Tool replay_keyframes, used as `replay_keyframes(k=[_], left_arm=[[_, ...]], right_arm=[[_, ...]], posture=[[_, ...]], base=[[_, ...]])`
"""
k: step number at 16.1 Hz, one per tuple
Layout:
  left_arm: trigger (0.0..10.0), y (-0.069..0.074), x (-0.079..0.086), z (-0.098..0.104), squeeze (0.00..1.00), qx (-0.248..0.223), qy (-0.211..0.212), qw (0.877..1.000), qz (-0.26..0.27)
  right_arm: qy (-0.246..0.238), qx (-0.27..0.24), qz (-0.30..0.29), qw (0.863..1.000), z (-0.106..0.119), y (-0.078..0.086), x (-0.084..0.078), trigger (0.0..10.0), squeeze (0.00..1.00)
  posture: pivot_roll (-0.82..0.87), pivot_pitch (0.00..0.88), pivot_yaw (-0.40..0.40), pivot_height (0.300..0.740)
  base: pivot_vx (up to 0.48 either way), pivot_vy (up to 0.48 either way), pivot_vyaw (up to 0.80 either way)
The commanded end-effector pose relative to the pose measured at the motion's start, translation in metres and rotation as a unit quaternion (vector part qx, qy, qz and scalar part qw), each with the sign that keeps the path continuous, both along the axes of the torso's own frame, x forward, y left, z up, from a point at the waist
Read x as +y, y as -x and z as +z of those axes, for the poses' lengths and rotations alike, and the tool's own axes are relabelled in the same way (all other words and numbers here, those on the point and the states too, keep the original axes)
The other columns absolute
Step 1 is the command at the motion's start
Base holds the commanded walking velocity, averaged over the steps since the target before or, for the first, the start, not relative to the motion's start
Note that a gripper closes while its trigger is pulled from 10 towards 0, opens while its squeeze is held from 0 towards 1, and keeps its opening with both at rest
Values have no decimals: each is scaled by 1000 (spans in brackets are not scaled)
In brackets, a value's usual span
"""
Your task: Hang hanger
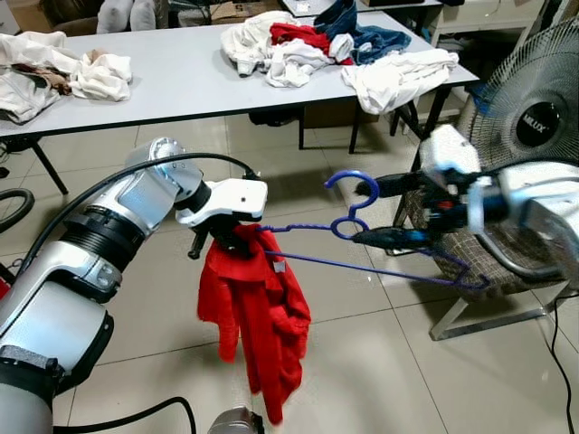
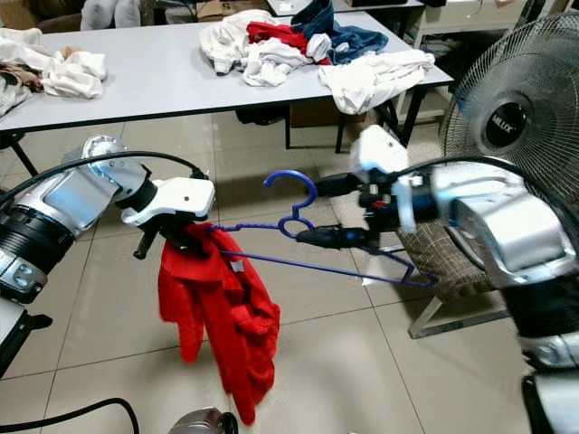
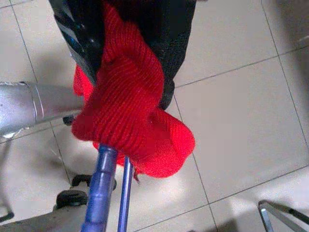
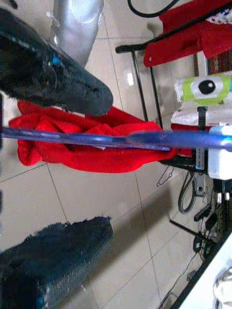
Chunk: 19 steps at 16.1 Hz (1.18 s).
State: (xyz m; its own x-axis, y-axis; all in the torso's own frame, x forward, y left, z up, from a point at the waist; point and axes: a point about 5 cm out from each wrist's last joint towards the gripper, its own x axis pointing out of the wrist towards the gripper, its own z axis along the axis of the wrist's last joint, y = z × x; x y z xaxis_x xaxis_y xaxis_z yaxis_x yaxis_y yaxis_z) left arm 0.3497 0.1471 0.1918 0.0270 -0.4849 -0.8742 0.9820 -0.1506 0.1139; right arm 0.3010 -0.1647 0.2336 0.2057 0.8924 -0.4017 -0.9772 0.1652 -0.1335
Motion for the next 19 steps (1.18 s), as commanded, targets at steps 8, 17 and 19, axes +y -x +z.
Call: replay_keyframes(k=[8,17,19], left_arm=[[0,-4,-4,10,0,-25,-6,1000,-16],[0,-6,-5,7,0,-36,-6,999,-18],[0,-7,-5,8,0,-42,-5,999,-18]], right_arm=[[-5,42,15,999,-12,-6,7,0,0],[-6,58,19,998,-27,-6,19,0,0],[-11,57,15,998,-27,-7,19,0,0]], posture=[[3,0,47,740],[5,0,44,740],[4,0,45,740]], base=[[0,0,0],[0,0,0],[0,0,0]])
